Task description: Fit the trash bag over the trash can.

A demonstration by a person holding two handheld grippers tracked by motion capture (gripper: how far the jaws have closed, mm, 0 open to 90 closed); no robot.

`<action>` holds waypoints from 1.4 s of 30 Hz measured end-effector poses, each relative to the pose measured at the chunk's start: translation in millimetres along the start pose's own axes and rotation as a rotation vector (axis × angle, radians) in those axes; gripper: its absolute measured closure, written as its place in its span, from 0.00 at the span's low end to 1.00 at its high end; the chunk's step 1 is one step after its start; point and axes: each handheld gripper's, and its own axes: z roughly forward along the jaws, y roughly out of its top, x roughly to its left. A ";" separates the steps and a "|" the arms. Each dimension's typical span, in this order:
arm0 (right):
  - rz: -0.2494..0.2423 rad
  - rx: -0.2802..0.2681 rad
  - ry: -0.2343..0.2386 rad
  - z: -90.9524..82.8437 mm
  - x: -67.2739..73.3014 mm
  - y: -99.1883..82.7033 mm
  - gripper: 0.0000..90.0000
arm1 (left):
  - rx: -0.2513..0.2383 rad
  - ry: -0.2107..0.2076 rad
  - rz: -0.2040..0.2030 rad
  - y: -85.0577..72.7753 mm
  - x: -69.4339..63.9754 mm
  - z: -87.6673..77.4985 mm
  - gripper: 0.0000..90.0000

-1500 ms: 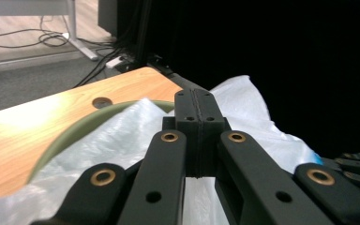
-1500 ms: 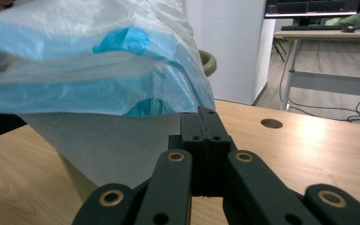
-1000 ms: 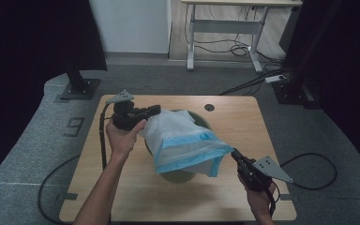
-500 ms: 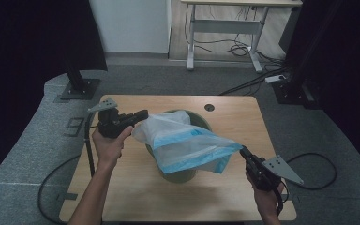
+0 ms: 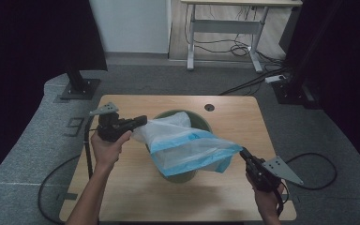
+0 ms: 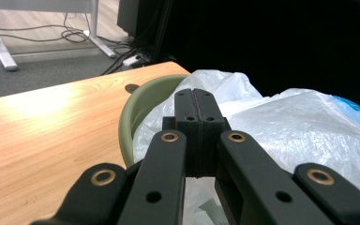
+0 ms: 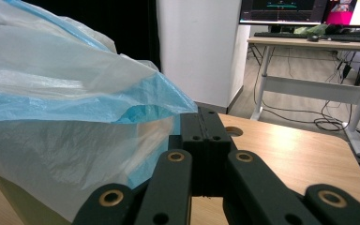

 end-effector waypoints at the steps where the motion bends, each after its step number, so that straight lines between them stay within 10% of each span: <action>1: 0.000 0.001 -0.002 -1.3 -1.3 -0.8 0.99 | 0.003 -0.001 0.002 -0.1 0.1 -0.5 1.00; 11: 0.018 0.000 0.004 -7.9 -4.1 -8.2 0.99 | -0.007 0.037 -0.017 -7.7 13.0 -22.3 1.00; 15: 0.008 -0.001 0.018 -6.9 0.3 -8.8 0.99 | -0.015 -0.014 -0.020 -12.3 12.5 -25.0 1.00; 30: -0.016 0.003 0.045 -1.6 10.0 -1.0 0.99 | 0.043 -0.104 0.174 5.7 -52.7 -28.3 0.54; 42: -0.009 0.012 0.050 0.2 11.1 -2.7 0.99 | 0.116 -0.112 0.218 8.4 -86.8 -7.2 0.24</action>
